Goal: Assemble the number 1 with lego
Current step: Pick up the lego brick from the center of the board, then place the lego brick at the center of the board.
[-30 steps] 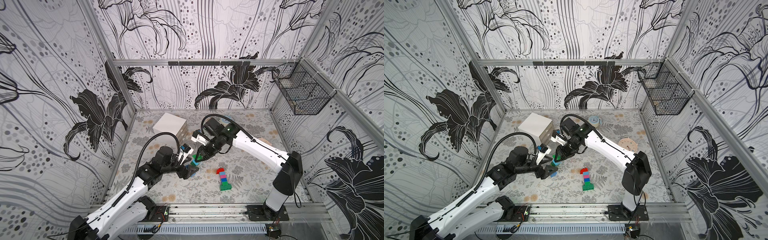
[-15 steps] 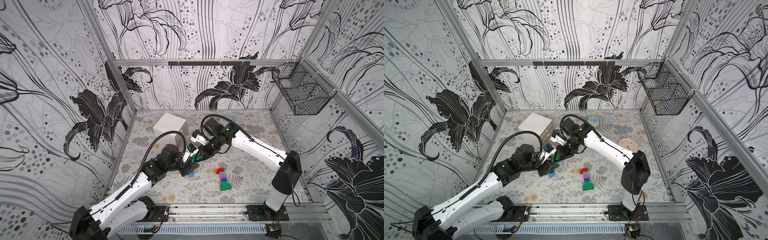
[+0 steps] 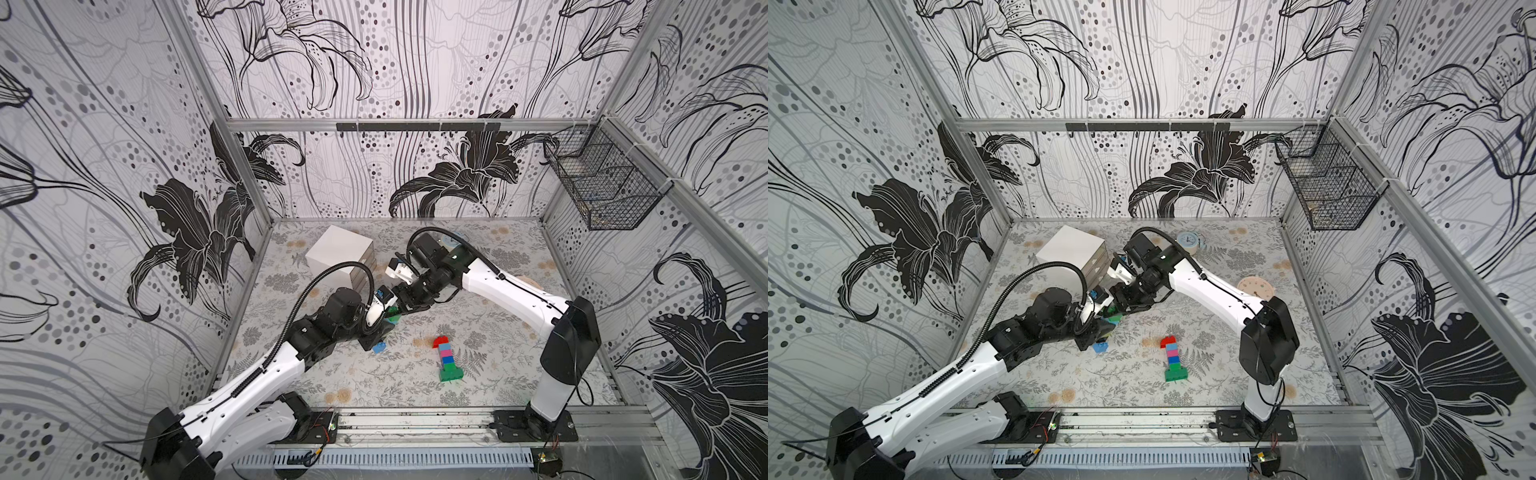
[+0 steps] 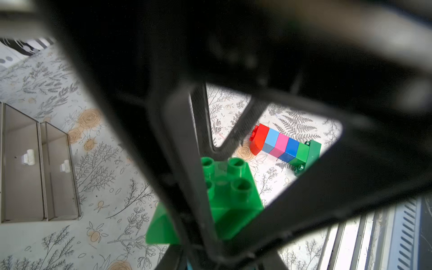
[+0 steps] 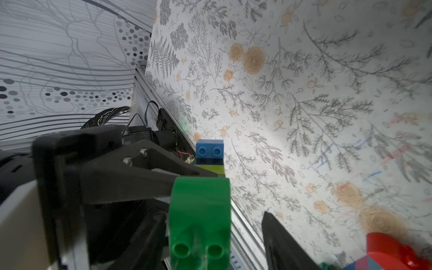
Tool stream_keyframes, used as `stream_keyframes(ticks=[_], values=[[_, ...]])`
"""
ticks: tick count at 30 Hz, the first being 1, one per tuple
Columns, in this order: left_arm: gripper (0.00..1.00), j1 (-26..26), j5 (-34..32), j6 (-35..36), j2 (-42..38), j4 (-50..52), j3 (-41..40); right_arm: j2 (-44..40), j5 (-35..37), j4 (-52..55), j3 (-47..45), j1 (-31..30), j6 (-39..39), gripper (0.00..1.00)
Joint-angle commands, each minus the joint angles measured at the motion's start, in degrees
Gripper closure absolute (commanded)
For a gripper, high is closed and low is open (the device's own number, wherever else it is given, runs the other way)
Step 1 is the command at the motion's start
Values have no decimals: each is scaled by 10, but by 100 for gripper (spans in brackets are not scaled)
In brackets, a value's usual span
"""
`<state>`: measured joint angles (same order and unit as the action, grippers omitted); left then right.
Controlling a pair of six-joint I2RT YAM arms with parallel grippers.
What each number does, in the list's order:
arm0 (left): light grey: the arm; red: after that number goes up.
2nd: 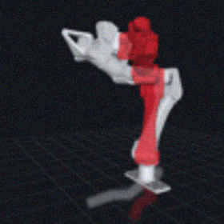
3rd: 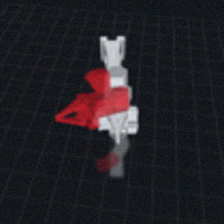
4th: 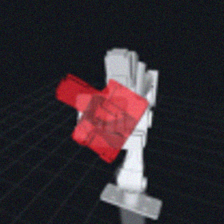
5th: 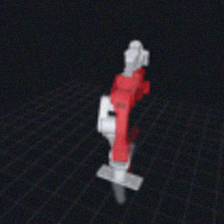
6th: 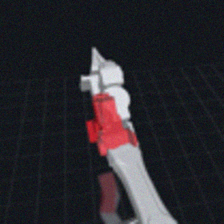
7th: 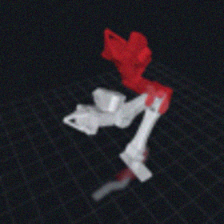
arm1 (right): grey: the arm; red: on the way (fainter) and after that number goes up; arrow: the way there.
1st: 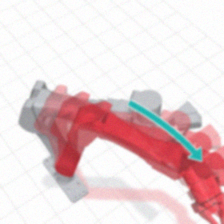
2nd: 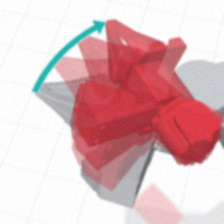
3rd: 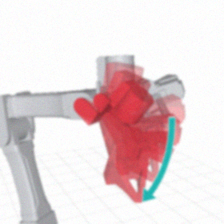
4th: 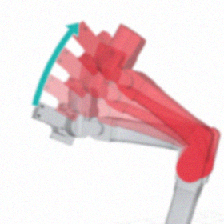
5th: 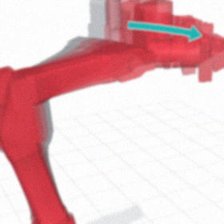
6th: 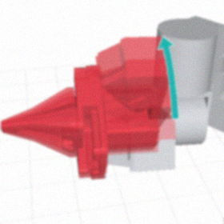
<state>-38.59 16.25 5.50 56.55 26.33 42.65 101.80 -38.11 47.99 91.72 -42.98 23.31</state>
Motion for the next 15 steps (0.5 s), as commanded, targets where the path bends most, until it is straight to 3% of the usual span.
stream_keyframes(ticks=[1, 6, 11, 15], values=[[72, -3, -26, -46, 17, 15, 12, -57, 32, -42, -40, 43, 39, 18], [74, -3, -42, -195, 69, 29, 5, -158, 184, -6, -136, 120, 56, 18], [77, -2, -61, -330, 177, 81, 42, -240, 308, 15, -208, 126, 85, 19], [88, -1, -90, -408, 274, 137, 97, -299, 359, 18, -253, 127, 109, 19]])
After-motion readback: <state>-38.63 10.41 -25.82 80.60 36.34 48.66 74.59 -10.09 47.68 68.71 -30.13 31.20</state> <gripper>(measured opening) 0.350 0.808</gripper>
